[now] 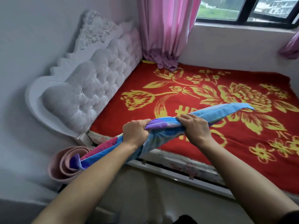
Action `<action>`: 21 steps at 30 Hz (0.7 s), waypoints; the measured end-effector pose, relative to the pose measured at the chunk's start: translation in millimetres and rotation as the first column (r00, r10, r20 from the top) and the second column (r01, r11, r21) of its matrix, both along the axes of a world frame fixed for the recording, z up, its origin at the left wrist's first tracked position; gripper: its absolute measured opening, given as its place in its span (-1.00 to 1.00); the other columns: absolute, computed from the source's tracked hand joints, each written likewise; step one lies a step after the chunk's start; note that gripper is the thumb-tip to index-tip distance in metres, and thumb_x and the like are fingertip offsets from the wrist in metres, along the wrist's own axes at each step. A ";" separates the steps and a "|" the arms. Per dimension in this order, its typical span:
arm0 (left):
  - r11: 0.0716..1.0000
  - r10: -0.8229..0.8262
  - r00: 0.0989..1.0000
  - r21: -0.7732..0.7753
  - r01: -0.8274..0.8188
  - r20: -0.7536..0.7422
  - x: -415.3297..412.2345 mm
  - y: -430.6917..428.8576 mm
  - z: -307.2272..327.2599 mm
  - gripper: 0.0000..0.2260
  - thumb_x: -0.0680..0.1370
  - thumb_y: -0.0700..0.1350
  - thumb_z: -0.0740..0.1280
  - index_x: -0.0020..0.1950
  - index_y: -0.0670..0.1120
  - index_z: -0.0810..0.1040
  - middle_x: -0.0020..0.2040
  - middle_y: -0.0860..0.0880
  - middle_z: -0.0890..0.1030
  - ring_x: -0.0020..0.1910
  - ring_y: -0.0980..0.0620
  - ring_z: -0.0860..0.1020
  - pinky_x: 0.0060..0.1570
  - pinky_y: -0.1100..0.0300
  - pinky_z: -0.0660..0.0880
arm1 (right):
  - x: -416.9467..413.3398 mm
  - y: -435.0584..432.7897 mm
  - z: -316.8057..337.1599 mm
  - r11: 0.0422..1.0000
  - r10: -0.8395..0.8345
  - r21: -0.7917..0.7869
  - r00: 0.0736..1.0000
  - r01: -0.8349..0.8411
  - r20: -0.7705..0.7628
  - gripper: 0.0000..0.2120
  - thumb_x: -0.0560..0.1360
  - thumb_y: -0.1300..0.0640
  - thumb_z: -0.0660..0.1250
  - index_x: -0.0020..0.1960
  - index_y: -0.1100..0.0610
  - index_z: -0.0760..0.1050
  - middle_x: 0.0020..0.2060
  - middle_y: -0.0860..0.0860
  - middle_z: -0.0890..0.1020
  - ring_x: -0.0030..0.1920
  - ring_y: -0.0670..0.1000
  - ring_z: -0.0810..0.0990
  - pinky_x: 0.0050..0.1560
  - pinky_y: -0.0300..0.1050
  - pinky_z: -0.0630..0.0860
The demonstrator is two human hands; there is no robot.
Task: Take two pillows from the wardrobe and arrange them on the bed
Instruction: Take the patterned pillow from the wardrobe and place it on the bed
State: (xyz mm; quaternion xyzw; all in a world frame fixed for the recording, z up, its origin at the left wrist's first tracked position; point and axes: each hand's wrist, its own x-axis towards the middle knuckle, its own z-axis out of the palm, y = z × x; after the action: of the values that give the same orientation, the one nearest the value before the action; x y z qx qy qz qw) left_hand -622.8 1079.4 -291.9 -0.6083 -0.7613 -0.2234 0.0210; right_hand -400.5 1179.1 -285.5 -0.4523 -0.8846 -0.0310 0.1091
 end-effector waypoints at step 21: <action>0.940 0.335 0.916 -0.011 -0.341 0.221 -155.9 287.7 -11.7 -0.54 0.29 -0.09 0.18 0.11 0.19 0.65 -0.26 -0.05 0.70 -0.23 -0.19 0.62 -0.25 0.10 0.57 | -197.8 315.2 -59.4 0.971 -0.088 -0.238 0.961 0.024 -0.263 -0.48 0.62 0.07 0.15 0.57 0.01 0.19 0.55 0.28 0.14 0.56 0.28 0.07 0.54 0.10 0.06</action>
State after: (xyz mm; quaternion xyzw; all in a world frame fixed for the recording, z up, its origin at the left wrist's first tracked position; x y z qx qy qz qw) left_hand -778.7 1367.1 -303.6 -0.4389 -0.8493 -0.2928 -0.0168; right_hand -598.3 1494.3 -344.9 -0.4867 -0.8456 0.1318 0.1750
